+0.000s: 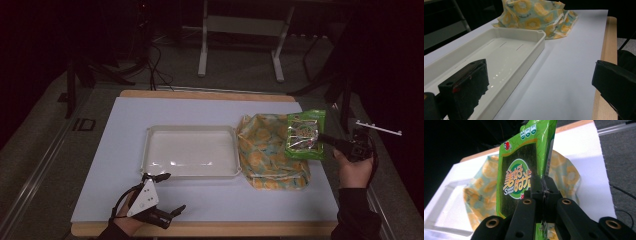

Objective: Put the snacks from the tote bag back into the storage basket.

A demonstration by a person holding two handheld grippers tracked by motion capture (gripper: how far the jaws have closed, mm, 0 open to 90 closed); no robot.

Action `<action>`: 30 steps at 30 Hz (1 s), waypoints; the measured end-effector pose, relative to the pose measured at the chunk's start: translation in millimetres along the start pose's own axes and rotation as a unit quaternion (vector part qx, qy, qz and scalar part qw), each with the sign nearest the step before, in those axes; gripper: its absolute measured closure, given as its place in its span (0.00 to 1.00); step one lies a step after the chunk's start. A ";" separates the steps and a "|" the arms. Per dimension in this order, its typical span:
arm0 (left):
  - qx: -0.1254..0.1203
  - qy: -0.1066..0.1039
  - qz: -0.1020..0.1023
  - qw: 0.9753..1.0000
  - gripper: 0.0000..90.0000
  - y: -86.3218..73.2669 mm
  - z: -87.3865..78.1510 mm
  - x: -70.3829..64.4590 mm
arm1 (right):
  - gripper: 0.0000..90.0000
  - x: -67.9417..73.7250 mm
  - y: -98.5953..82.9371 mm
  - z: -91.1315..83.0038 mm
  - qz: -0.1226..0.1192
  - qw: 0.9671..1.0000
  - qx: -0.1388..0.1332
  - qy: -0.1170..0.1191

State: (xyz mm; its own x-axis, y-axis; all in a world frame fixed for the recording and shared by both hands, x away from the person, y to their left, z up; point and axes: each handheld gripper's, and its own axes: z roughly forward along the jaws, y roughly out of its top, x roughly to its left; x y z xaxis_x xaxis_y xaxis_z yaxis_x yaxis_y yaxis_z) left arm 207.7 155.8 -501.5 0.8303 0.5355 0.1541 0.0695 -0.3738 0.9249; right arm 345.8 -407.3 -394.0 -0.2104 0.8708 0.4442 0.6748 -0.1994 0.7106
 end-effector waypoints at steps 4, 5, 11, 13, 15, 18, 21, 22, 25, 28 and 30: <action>0.000 0.000 0.001 1.000 0.01 0.2 -0.6 -0.2 | 0.99 8.6 3.0 -2.2 -0.007 1.000 -0.007 0.009; 0.000 0.000 0.001 1.000 0.01 0.2 -0.8 -0.1 | 0.99 10.5 3.5 -2.3 -0.006 1.000 -0.007 0.015; 0.000 0.000 0.002 1.000 0.01 0.2 -0.5 -0.4 | 0.99 25.1 8.1 -2.9 -0.015 0.999 -0.011 0.029; 0.000 0.000 0.002 1.000 0.01 0.2 -0.6 -0.4 | 0.99 30.6 10.1 -2.8 -0.018 0.999 -0.013 0.031; -0.001 0.000 0.001 1.000 0.01 0.2 -0.7 -0.4 | 0.99 35.7 12.0 -2.2 -0.023 0.999 -0.013 0.034; 0.000 -0.001 0.001 1.000 0.01 0.2 -0.7 -0.6 | 0.99 42.6 14.6 -0.9 -0.027 0.999 -0.014 0.037; 0.000 -0.001 0.001 1.000 0.01 0.2 -0.7 -0.8 | 0.99 48.8 16.9 0.7 -0.032 0.999 -0.013 0.040; 0.001 -0.002 0.001 1.000 0.01 0.2 -0.6 -0.7 | 0.99 50.7 17.8 1.2 -0.034 0.998 -0.013 0.042; 0.001 -0.002 0.001 1.000 0.01 0.2 -0.6 -0.7 | 0.99 57.3 20.4 2.2 -0.036 0.998 -0.013 0.047; 0.000 -0.002 0.002 1.000 0.01 0.2 -0.7 -0.7 | 0.99 64.1 22.7 4.0 -0.040 0.998 -0.015 0.052; 0.001 -0.003 0.002 1.000 0.01 0.2 -0.7 -0.9 | 0.99 68.6 24.0 5.9 -0.044 0.997 -0.014 0.055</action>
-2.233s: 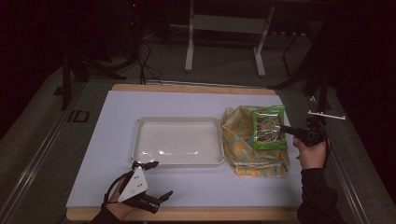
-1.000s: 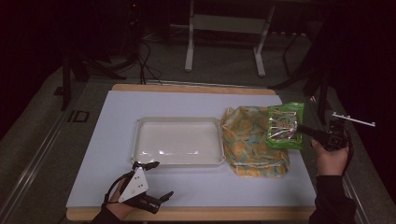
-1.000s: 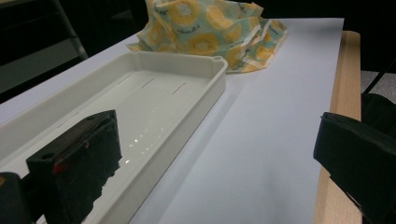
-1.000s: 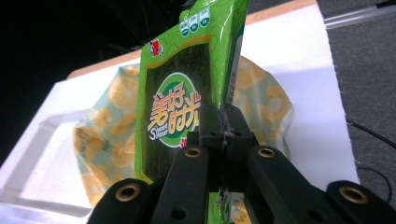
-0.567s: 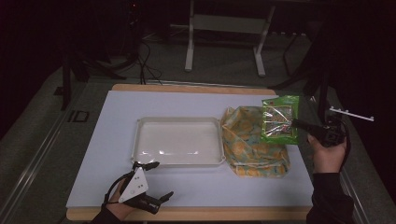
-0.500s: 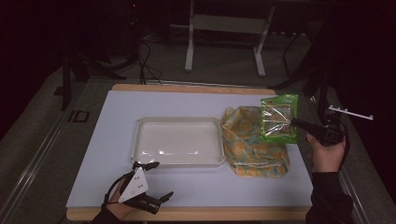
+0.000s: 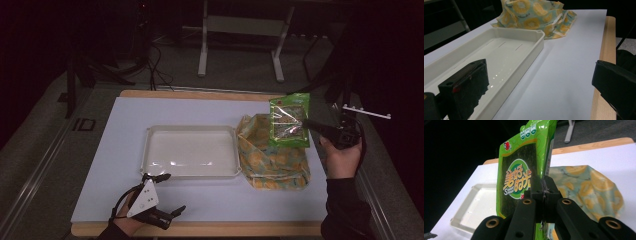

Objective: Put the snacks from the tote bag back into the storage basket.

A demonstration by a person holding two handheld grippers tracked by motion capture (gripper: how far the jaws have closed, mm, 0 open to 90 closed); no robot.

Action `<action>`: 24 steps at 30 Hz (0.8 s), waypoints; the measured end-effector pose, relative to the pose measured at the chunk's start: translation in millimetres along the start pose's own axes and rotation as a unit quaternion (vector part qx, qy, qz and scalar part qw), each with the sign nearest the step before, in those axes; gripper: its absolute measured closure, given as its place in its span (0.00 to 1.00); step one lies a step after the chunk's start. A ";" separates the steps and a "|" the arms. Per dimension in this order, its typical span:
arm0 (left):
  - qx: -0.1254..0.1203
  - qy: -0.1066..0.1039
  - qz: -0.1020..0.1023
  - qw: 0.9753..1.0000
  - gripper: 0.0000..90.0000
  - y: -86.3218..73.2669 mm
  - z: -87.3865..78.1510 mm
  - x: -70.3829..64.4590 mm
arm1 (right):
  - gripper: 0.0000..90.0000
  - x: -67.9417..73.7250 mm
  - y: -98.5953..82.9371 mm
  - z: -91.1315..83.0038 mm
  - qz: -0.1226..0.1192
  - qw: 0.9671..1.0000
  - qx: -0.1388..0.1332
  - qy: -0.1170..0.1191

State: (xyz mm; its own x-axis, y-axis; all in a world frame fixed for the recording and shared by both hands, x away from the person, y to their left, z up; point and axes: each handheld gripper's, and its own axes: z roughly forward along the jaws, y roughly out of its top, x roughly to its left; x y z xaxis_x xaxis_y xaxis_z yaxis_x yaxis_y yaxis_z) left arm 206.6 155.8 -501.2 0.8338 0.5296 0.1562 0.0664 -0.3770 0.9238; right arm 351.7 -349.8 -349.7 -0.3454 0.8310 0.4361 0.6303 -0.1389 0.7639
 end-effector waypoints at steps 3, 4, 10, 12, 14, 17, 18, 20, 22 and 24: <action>0.000 -0.001 0.000 1.000 0.01 0.0 -0.1 -0.1 | 0.99 6.3 2.4 3.5 -0.002 1.000 0.001 0.005; 0.000 -0.001 0.000 1.000 0.01 0.0 -0.1 -0.1 | 0.99 8.5 3.2 4.6 -0.003 1.000 0.001 0.007; 0.001 -0.002 -0.001 1.000 0.01 0.1 -0.5 0.0 | 0.99 22.4 7.4 12.0 -0.014 1.000 -0.001 0.011; 0.001 -0.002 0.000 1.000 0.01 0.2 -0.8 0.1 | 0.99 27.2 8.1 14.3 -0.019 1.000 -0.001 0.014; 0.001 -0.002 0.001 1.000 0.01 0.2 -0.9 0.1 | 0.99 31.1 8.6 17.0 -0.020 1.000 0.000 0.018; 0.000 -0.002 0.001 1.000 0.01 0.4 -1.0 -0.2 | 0.99 36.6 9.3 21.9 -0.022 0.999 0.004 0.022; 0.001 -0.002 0.001 1.000 0.01 0.4 -1.0 -0.2 | 0.99 38.2 9.5 23.7 -0.023 0.999 0.005 0.025; 0.000 -0.002 0.002 1.000 0.01 0.4 -1.0 -0.1 | 0.99 41.8 9.8 27.4 -0.024 0.999 0.007 0.028; 0.000 -0.002 0.001 1.000 0.01 0.4 -1.0 0.0 | 0.99 45.8 10.1 31.2 -0.024 0.999 0.008 0.033; 0.000 -0.002 0.001 1.000 0.01 0.4 -1.1 -0.1 | 0.99 49.9 10.1 35.2 -0.025 0.999 0.009 0.036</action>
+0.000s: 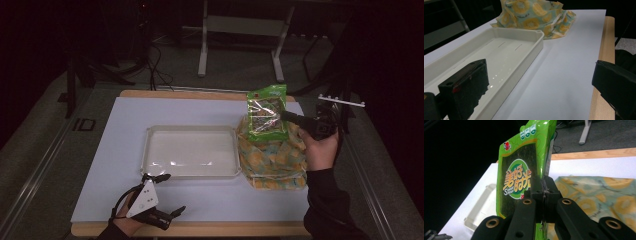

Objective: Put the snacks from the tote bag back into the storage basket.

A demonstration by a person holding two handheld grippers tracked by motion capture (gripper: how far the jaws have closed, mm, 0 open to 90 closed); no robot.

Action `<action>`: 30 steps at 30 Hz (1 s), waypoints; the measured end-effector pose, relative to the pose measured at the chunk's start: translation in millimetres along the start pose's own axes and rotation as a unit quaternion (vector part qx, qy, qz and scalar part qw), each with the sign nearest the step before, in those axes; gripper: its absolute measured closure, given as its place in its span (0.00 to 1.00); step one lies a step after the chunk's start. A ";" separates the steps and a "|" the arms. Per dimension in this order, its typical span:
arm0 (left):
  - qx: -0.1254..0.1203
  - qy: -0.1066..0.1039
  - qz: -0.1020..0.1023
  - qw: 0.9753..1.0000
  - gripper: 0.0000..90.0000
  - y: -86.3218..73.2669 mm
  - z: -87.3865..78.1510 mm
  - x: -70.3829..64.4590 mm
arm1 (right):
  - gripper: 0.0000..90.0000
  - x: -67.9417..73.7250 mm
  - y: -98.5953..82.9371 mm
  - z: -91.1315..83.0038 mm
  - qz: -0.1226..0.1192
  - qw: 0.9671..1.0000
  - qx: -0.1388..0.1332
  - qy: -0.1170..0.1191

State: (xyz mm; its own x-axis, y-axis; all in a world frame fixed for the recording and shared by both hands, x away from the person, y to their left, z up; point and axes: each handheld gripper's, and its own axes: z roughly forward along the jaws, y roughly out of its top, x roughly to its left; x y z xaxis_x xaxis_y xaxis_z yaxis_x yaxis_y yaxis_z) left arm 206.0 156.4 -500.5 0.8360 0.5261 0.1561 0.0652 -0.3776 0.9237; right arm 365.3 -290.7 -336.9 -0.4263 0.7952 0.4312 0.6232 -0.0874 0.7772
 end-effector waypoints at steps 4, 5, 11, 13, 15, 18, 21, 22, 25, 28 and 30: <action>0.000 0.000 0.000 1.000 0.01 0.0 0.0 0.0 | 0.99 8.0 0.2 9.9 -0.002 1.000 0.006 0.008; 0.000 0.000 0.000 1.000 0.01 0.0 -0.1 0.0 | 0.99 10.1 0.3 12.2 -0.006 1.000 0.006 0.008; -0.001 -0.001 -0.001 1.000 0.01 0.0 -0.3 -0.2 | 0.99 21.6 -1.2 27.1 -0.011 1.000 0.012 0.018; -0.002 -0.001 -0.002 1.000 0.01 0.0 -0.5 -0.2 | 0.99 24.5 -2.2 31.6 -0.011 1.000 0.013 0.022; -0.002 -0.001 -0.002 1.000 0.01 0.0 -0.5 -0.3 | 0.99 26.8 -3.5 36.2 -0.009 0.999 0.016 0.026; -0.001 -0.002 -0.004 1.000 0.01 0.1 -0.6 -0.3 | 0.99 30.2 -5.7 43.2 -0.007 0.999 0.019 0.032; -0.002 -0.002 -0.005 1.000 0.01 0.3 -0.9 -0.6 | 0.99 34.5 -7.3 48.3 -0.009 0.999 0.020 0.037; -0.002 -0.003 -0.006 1.000 0.01 0.5 -1.1 -0.5 | 0.99 36.1 -7.7 49.8 -0.009 0.999 0.020 0.038; -0.009 -0.007 -0.020 1.000 0.01 1.2 -2.2 0.4 | 0.99 41.1 -8.7 54.8 -0.012 0.999 0.019 0.042; -0.018 -0.007 -0.031 0.999 0.01 2.3 -3.8 1.0 | 0.99 45.4 -9.5 59.5 -0.011 0.999 0.021 0.048; -0.016 -0.008 -0.032 0.999 0.01 2.1 -3.8 1.4 | 0.99 47.8 -10.4 63.3 -0.008 0.998 0.022 0.053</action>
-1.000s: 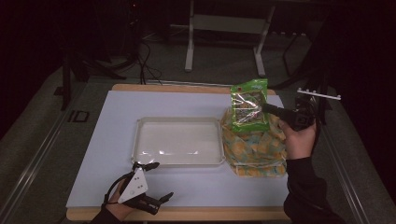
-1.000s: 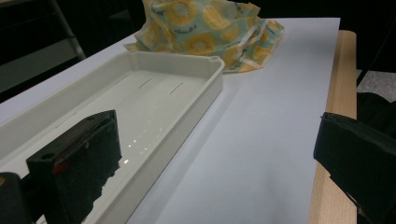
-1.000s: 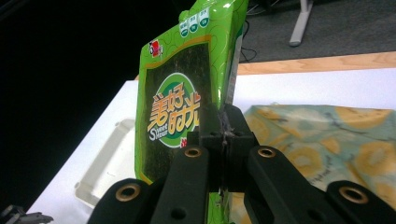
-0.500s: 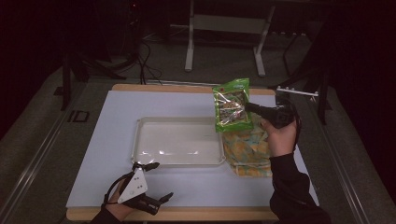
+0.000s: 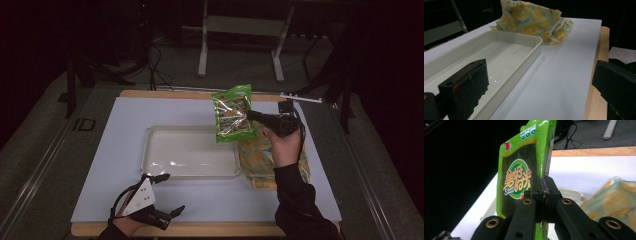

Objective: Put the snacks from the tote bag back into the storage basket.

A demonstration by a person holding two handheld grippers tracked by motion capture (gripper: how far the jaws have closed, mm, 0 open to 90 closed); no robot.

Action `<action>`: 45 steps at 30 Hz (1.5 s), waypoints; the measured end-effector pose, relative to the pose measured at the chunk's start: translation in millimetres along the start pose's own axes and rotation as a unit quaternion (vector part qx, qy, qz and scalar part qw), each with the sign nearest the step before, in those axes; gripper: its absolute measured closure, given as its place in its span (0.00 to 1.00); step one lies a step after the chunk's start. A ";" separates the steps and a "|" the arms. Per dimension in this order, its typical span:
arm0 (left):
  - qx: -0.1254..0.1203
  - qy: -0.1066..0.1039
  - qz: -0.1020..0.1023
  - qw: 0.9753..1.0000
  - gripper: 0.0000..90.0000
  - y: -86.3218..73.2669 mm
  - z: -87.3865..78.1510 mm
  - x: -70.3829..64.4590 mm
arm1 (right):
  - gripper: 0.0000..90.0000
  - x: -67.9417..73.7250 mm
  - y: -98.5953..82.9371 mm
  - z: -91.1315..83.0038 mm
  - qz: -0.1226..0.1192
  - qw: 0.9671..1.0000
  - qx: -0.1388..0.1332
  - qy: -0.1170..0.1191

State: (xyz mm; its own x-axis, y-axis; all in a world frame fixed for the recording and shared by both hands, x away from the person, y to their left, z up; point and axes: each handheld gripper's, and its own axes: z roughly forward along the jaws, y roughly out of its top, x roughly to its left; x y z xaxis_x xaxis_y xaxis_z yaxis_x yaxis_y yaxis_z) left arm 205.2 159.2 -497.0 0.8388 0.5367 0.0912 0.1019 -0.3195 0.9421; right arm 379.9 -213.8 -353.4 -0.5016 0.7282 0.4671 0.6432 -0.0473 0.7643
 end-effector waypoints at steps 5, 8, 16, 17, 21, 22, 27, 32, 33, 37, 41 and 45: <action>0.003 0.001 0.010 1.000 0.01 -0.2 0.7 -1.5 | 0.99 6.5 -4.4 11.4 0.001 1.000 0.001 0.008; 0.003 0.002 0.014 1.000 0.01 -0.3 0.9 -1.8 | 0.99 8.7 -8.4 18.9 0.006 1.000 0.003 0.013; 0.007 0.004 0.016 1.000 0.01 -0.3 0.8 -1.6 | 0.99 12.7 -24.1 40.6 0.020 1.000 0.005 0.018; 0.006 0.004 0.015 1.000 0.01 -0.2 0.8 -1.6 | 0.99 12.1 -26.8 43.4 0.027 0.999 0.005 0.022; 0.007 0.006 0.018 1.000 0.01 -0.2 0.3 -1.7 | 0.99 11.7 -37.2 53.8 0.029 0.999 0.014 0.020; 0.008 0.006 0.018 1.000 0.01 -0.3 0.3 -1.8 | 0.99 10.7 -39.4 55.7 0.032 0.999 0.015 0.020; 0.010 0.006 0.020 1.000 0.01 -0.3 0.9 -1.7 | 0.99 4.8 -49.2 62.5 0.047 0.998 0.021 0.025; 0.008 0.007 0.020 1.000 0.01 -0.1 0.8 -1.9 | 0.99 0.3 -61.1 70.1 0.063 0.997 0.024 0.025; 0.007 0.007 0.020 1.000 0.01 -0.1 0.8 -1.9 | 0.99 -0.8 -63.0 71.0 0.065 0.997 0.024 0.025; 0.006 0.006 0.020 1.000 0.01 0.0 0.7 -1.8 | 0.99 -5.2 -72.3 76.2 0.074 0.996 0.034 0.025; 0.007 0.006 0.022 1.000 0.01 0.1 0.8 -2.0 | 0.99 -7.3 -79.0 81.0 0.077 0.996 0.042 0.023; 0.007 0.006 0.021 1.000 0.01 -0.1 1.1 -2.0 | 0.99 -12.1 -88.8 84.6 0.088 0.995 0.051 0.023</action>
State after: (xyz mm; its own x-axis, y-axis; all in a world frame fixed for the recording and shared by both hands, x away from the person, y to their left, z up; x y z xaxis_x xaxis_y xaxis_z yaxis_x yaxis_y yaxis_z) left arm 204.1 157.4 -497.6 0.8366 0.5311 0.1346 0.0743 -0.3534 0.9325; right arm 377.8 -160.6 -464.6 -0.4004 0.6826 0.6113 0.7776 -0.0999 0.6208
